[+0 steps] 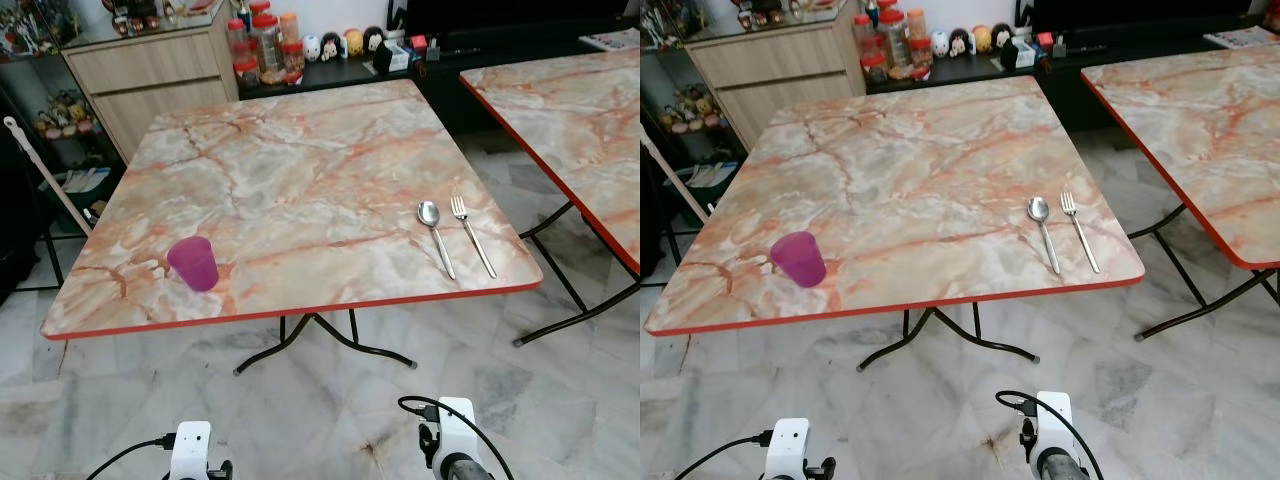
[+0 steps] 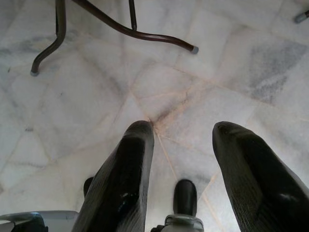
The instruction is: Setting the table
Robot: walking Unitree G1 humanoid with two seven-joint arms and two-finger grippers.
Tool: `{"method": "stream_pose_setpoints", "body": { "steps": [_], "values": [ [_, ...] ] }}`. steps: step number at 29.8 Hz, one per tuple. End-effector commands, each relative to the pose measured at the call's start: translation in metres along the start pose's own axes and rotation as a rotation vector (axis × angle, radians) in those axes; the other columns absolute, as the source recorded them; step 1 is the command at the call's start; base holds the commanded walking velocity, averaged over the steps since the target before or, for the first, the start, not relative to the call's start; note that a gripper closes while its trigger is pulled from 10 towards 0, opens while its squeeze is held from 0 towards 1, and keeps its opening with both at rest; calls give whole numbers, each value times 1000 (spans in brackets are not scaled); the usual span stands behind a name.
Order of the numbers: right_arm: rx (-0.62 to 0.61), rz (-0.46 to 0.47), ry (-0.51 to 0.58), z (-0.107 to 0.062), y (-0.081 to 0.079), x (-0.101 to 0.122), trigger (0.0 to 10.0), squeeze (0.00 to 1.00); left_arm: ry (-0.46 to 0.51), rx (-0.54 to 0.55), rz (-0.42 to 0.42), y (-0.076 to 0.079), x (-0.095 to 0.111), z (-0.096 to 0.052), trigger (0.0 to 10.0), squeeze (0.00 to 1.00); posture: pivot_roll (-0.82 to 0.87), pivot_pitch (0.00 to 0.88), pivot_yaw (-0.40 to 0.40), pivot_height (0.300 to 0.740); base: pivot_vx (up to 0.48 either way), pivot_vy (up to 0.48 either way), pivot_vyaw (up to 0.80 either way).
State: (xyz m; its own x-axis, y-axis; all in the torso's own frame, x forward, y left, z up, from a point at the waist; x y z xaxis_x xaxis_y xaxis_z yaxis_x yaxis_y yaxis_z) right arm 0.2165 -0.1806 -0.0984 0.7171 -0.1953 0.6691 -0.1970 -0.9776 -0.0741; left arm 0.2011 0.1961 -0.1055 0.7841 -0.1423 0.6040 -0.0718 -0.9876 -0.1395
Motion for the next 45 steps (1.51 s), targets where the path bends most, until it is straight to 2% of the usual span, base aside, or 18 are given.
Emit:
{"method": "stream_pose_setpoints", "body": {
  "steps": [1,3,6,9,15,23,25,27,33,36,39,45],
  "values": [
    [18,-6,28,1,-4,6,10000,0,-3,17,-8,-6,-2,-1,10000,0,33,0,94,740,0,0,0],
    [38,-30,63,1,-6,12,10000,0,1,21,-11,-7,-2,-1,10000,0,37,0,91,740,0,0,0],
    [122,-129,162,-1,-16,27,10000,0,3,27,-17,-9,-3,-1,10000,0,31,0,88,740,0,0,0],
    [160,-189,219,-3,-18,33,10000,0,-5,24,-13,-8,-6,-2,10000,0,24,0,88,740,0,0,0],
    [192,-235,305,-8,-17,43,10000,0,-10,16,-7,-6,-7,-2,10000,0,15,2,87,740,0,0,0],
    [244,-305,545,-20,-31,85,10000,0,-12,20,-5,-8,-7,-2,10000,0,5,27,93,740,0,0,0],
    [251,-305,579,-22,-35,93,10000,0,-12,21,-5,-8,-7,-2,10000,0,1,27,95,740,0,0,0],
    [279,-282,654,-27,-47,114,10000,0,-13,21,-4,-7,-7,-2,10000,0,1,30,95,740,0,0,0],
    [326,-281,744,-32,-70,143,10000,0,-15,22,-2,-7,-7,-2,10000,0,2,25,96,740,0,0,0],
    [355,-257,826,-41,-88,170,10000,0,-12,27,-2,-8,-4,-1,10000,0,9,18,94,740,0,0,0],
    [354,-228,886,-48,-97,190,10000,0,-8,31,-6,-8,-2,-1,10000,0,8,16,94,740,0,0,0],
    [348,-178,928,-52,-102,212,10000,0,-6,31,-6,-8,-1,0,10000,0,3,14,98,740,0,0,0]
  ]
}}
Point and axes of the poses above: a point about 5 cm out from each wrist's last joint towards the gripper, its own z axis pointing out of the wrist towards the gripper, its own x axis along the axis of the wrist's last joint, y = z × x, the point moved 3 cm from there along z, pointing out of the wrist towards the gripper, and after that the axes turned 9 degrees about z, right-handed, at the moved point
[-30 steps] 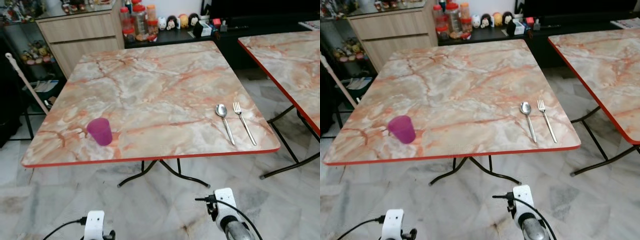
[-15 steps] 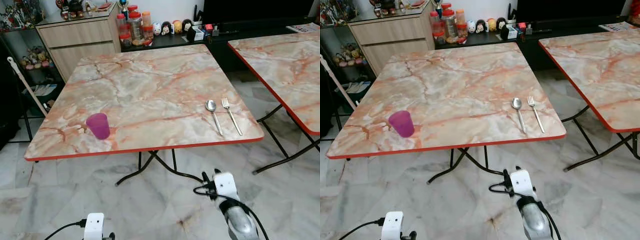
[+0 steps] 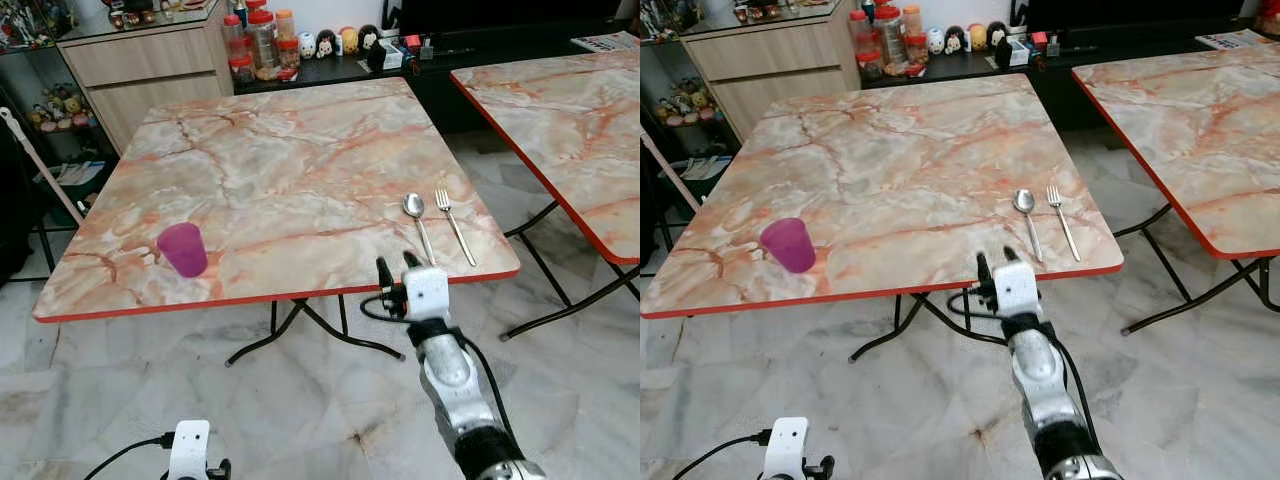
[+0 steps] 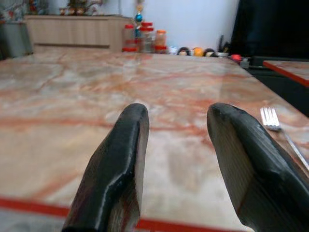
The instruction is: Setting the table
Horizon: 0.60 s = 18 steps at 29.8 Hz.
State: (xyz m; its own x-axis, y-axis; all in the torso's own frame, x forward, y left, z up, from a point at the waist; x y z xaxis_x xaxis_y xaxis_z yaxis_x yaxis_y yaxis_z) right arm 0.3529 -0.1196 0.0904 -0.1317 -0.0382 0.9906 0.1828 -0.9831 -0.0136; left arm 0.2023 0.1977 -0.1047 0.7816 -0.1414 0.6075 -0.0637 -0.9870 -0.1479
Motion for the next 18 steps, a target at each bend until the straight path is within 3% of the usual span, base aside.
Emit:
{"method": "stream_pose_setpoints", "body": {
  "steps": [1,2,4,5,10,11,18],
  "values": [
    [-10,15,-13,2,-1,-1,10000,0,-10,19,-5,-6,-2,0,10000,0,3,14,98,740,0,0,0],
    [-10,15,-13,2,-1,-1,10000,0,-10,19,-5,-6,-2,0,10000,0,3,14,98,740,0,0,0],
    [-71,78,-3,27,5,16,10000,0,-10,19,0,-5,0,0,10000,0,6,8,95,740,328,0,0],
    [-68,87,9,31,4,21,10000,0,-9,19,-2,-5,1,0,10000,0,7,7,94,740,330,0,0],
    [-78,59,-14,38,2,24,10000,0,-7,21,-11,-4,1,1,10000,0,15,0,86,740,339,0,0],
    [-85,94,-15,40,1,25,10000,0,-6,22,-14,-4,2,1,10000,0,18,0,83,740,375,0,0],
    [-52,85,-25,39,-8,20,10000,0,-4,25,-22,-4,2,1,10000,0,23,0,76,740,392,0,0]
  ]
}}
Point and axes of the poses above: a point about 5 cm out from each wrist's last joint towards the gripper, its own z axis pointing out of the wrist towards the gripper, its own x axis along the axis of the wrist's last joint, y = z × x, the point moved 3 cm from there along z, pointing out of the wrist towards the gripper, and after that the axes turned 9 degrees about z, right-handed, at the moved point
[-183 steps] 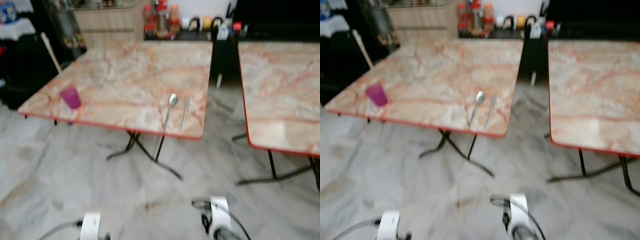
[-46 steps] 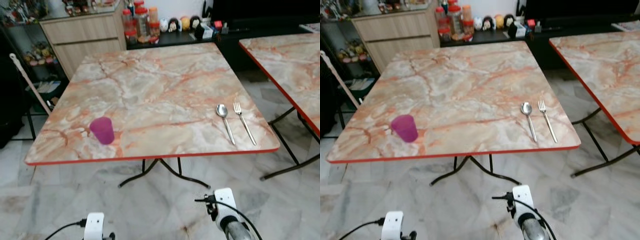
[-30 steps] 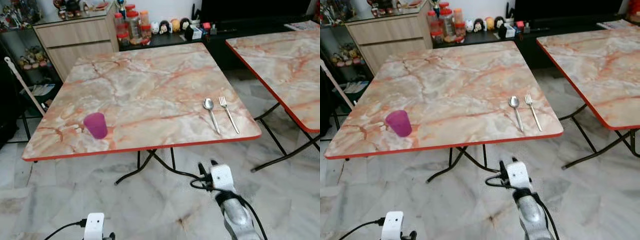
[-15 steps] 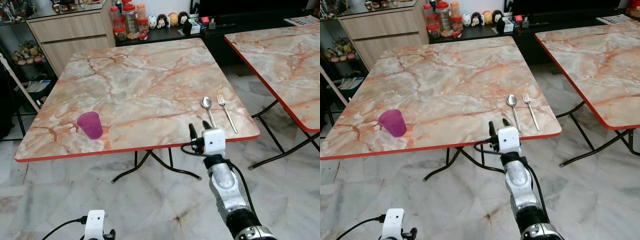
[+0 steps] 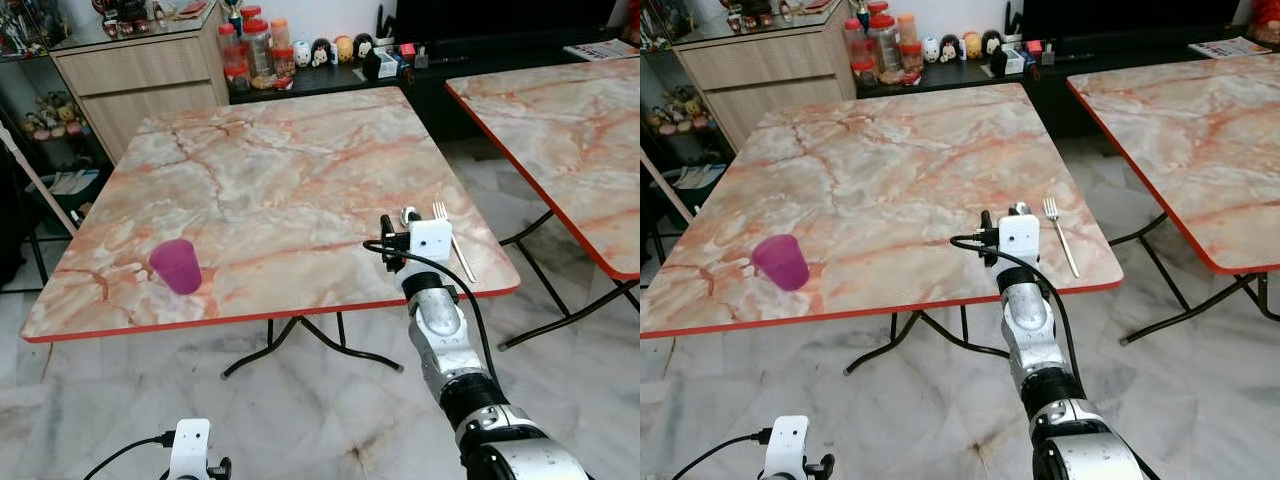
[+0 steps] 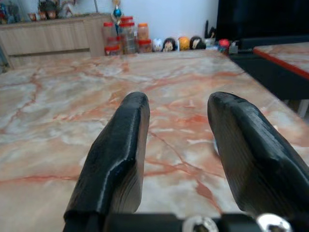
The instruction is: Setting the table
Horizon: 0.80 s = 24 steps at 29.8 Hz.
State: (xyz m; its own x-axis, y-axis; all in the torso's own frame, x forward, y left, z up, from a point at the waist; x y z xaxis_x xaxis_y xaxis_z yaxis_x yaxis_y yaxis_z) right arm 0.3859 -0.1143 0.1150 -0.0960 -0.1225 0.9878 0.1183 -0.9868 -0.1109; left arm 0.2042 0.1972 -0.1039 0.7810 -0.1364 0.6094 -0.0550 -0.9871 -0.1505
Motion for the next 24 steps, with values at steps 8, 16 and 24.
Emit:
{"method": "stream_pose_setpoints", "body": {
  "steps": [8,16,24],
  "values": [
    [17,-2,-25,-3,-8,-7,10000,0,-16,11,-16,-2,-4,-1,10000,0,13,0,73,740,413,0,0],
    [33,-13,-24,-2,-9,-6,10000,0,-16,6,-18,-1,-3,0,10000,0,18,0,62,740,420,0,0],
    [52,-9,-40,-9,-13,-15,10000,0,-12,10,-18,-1,-5,-1,10000,0,17,0,60,740,32,0,0]
  ]
}}
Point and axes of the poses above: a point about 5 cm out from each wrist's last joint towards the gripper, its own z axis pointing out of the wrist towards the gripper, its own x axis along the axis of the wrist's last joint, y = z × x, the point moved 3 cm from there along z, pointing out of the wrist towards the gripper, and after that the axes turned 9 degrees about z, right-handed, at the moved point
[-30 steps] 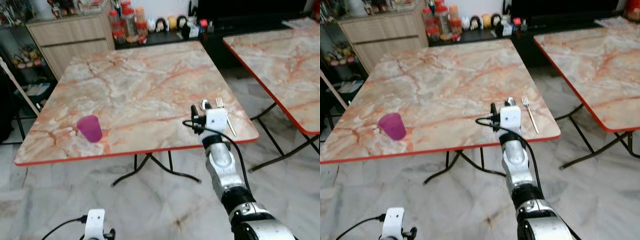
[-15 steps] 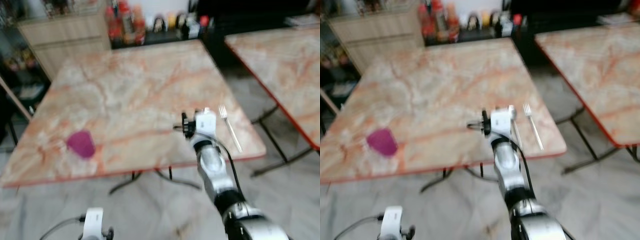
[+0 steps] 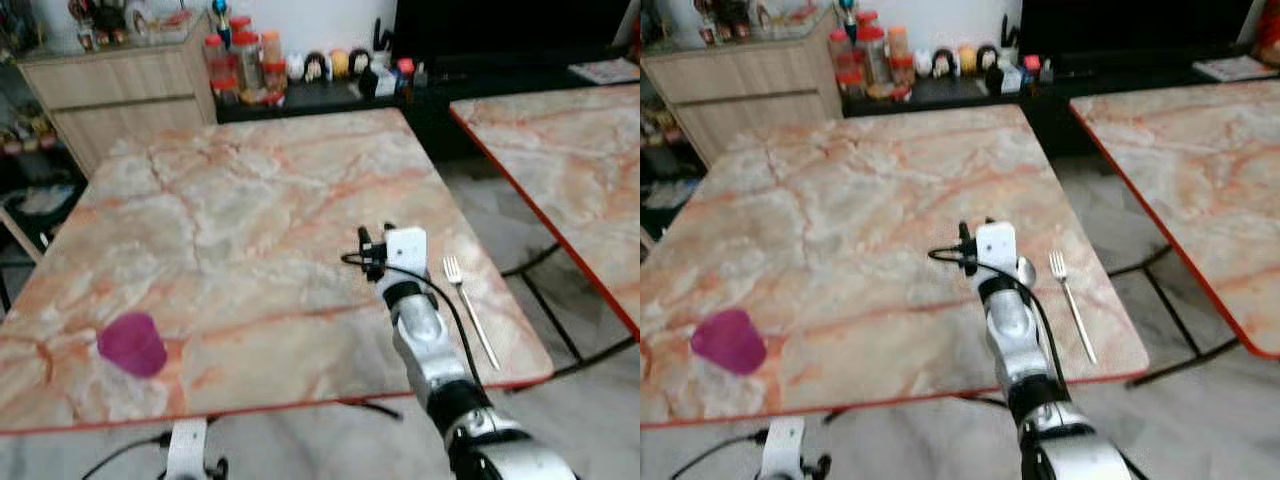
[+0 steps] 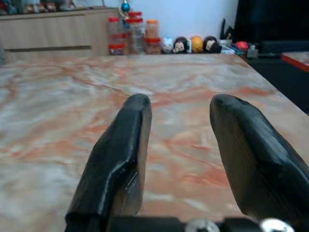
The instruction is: Setting the table
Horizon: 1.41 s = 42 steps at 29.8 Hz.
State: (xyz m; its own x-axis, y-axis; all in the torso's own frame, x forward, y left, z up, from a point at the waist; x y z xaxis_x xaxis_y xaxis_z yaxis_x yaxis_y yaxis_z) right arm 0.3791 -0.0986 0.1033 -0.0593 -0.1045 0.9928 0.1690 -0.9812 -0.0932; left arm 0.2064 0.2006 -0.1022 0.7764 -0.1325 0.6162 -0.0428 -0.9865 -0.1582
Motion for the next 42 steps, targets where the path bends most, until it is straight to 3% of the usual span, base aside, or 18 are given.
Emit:
{"method": "stream_pose_setpoints", "body": {
  "steps": [1,8,12,18,19,20,24,25,26,27,35,42],
  "values": [
    [0,4,-1,-3,1,-2,10000,0,-20,-3,-13,3,-7,-1,10000,0,17,0,60,740,0,0,0],
    [3,0,-9,-19,2,-14,10000,0,-40,-5,-4,2,-16,-4,10000,0,6,0,65,740,0,0,0],
    [-56,6,-26,-33,15,-21,10000,0,-45,-10,7,2,-18,-4,10000,0,-6,0,74,740,0,0,0],
    [-110,26,-43,-38,27,-23,10000,0,-40,-18,19,2,-16,-3,10000,0,-8,0,81,740,0,0,0],
    [-115,29,-42,-39,28,-22,10000,114,-39,-18,19,2,-15,-3,10000,0,-8,0,81,740,0,0,0],
    [-122,25,-45,-39,30,-22,10000,502,-38,-18,20,2,-15,-3,10000,0,-7,0,81,740,0,0,0],
    [-130,18,-53,-41,31,-22,10000,502,-37,-19,21,2,-14,-3,10000,0,-7,0,81,740,0,0,0],
    [-134,9,-74,-44,36,-24,10000,1000,-35,-23,21,2,-13,-3,10000,0,-9,0,82,740,0,0,0],
    [-135,9,-82,-44,37,-25,10000,1000,-35,-24,20,2,-13,-3,10000,0,-9,0,82,740,0,0,0],
    [-140,-1,-90,-45,40,-25,10000,0,-35,-25,19,2,-13,-3,10000,0,-9,0,81,740,0,0,0],
    [-203,-29,-128,-55,55,-25,10000,0,-35,-21,6,2,-13,-3,10000,0,-6,8,77,740,0,0,0],
    [-264,37,-178,-65,55,-33,10000,0,-38,-22,5,2,-13,-3,10000,0,-8,20,79,740,0,0,0]
  ]
}}
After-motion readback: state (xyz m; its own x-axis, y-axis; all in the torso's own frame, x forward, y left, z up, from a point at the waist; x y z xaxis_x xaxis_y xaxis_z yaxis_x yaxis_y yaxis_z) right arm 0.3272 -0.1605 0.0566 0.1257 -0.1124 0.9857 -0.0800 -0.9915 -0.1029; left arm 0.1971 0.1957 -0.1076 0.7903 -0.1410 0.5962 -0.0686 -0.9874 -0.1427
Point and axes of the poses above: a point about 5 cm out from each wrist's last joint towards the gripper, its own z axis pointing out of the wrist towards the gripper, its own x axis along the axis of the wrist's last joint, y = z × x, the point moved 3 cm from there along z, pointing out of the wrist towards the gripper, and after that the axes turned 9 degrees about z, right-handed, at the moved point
